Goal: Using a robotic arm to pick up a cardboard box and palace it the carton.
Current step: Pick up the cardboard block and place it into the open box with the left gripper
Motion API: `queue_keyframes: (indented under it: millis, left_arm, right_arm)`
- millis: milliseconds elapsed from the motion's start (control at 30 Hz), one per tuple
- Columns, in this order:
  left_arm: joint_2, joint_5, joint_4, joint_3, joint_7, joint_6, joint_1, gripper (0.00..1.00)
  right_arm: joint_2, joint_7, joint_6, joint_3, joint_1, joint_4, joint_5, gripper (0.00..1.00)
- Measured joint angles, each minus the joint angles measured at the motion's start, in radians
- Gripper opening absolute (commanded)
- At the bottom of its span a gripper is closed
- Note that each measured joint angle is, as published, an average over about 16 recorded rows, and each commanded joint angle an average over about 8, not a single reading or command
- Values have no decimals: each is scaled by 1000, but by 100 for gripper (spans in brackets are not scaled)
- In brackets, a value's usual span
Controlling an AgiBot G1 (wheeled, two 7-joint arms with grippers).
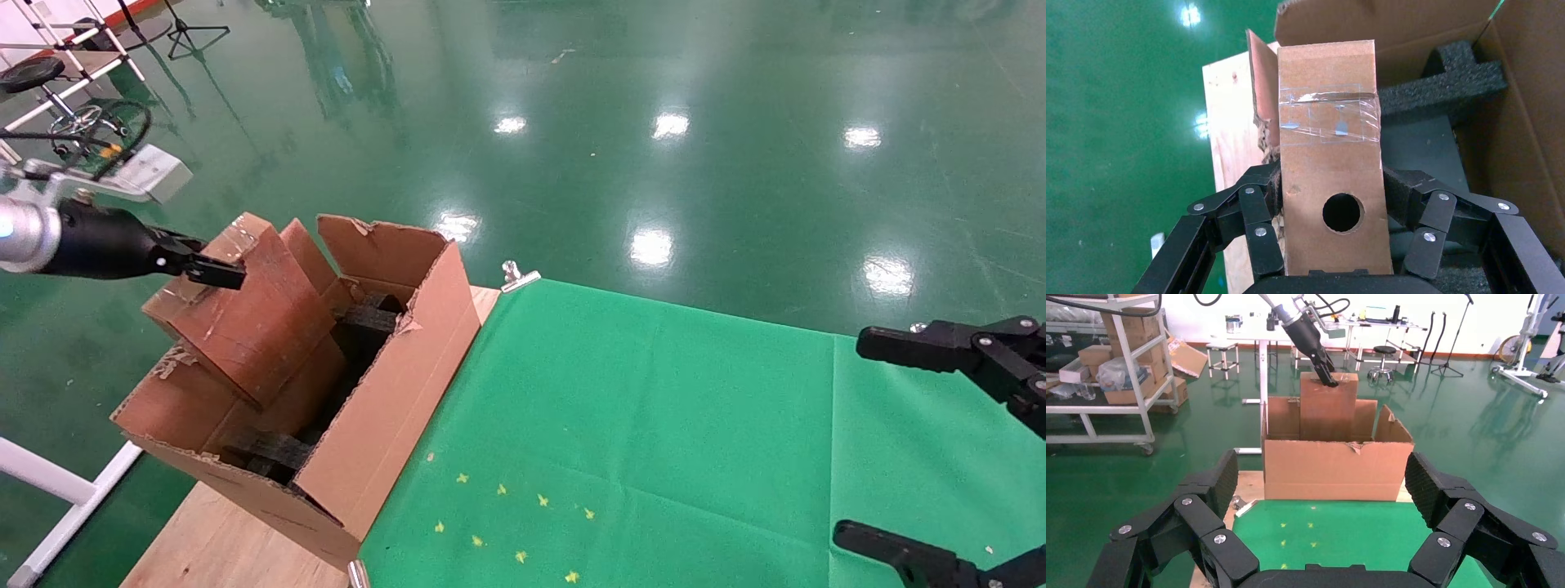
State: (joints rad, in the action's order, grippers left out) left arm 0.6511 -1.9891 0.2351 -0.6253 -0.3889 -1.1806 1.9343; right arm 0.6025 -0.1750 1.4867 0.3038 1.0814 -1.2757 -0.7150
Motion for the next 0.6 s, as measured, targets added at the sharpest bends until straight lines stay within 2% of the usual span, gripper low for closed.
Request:
queue_keyframes:
  millis: [600]
  left_arm:
    - [103, -54, -207, -31, -44, 203, -66, 0]
  right_arm:
    - [0, 0, 0, 1, 0, 0, 1, 100]
